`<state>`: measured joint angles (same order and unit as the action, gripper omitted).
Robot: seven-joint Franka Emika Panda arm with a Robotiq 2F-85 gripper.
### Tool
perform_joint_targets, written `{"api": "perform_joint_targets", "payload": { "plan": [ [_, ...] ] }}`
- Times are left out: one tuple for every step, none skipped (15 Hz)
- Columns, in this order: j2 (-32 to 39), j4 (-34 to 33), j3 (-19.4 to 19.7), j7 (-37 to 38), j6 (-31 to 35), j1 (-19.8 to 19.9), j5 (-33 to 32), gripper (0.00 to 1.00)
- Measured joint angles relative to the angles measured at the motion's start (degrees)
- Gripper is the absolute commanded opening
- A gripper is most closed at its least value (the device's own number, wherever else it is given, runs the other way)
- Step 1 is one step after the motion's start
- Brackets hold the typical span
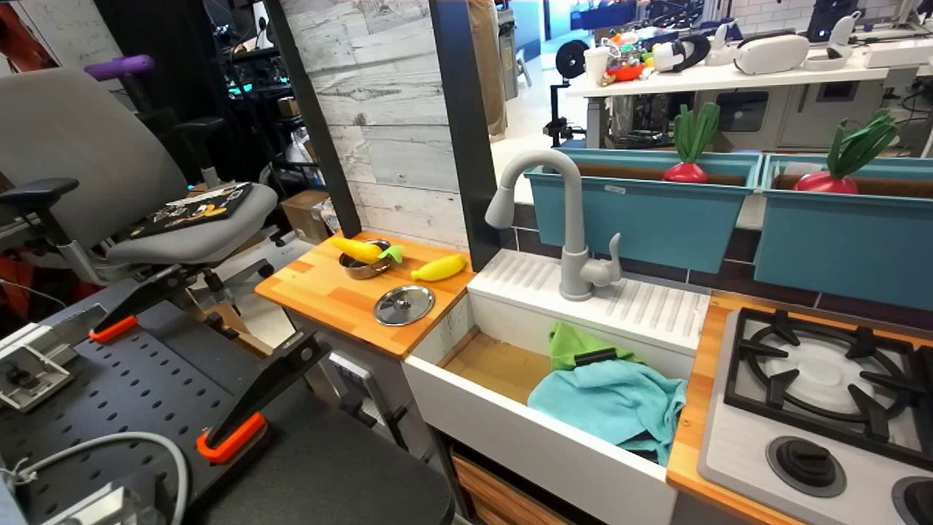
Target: Slide the toy tap to the center of the toy sink
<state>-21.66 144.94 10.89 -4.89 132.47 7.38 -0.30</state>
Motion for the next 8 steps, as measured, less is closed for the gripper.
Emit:
{"api": "perform_joint_targets", "payload": {
  "plan": [
    [0.72,-0.06,-0.16,0.26,0.87,-0.1,0.31,1.0],
    [1.94,-0.17,-0.38,0.73,2.38,-0.27,0.6,1.0],
    [3.62,-0.45,-0.73,1.27,4.09,-0.44,0.82,1.0],
    [5.62,-0.88,-1.13,1.96,6.01,-0.64,1.0,1.0],
    [8.03,-1.5,-1.62,2.87,8.19,-0.87,1.2,1.0],
    [10.84,-2.48,-2.16,3.75,10.15,-1.1,1.51,1.0],
    [13.86,-3.76,-2.68,4.72,11.79,-1.33,1.8,1.0],
    [17.09,-5.37,-3.14,5.72,13.13,-1.58,1.99,1.0]
  ]
}}
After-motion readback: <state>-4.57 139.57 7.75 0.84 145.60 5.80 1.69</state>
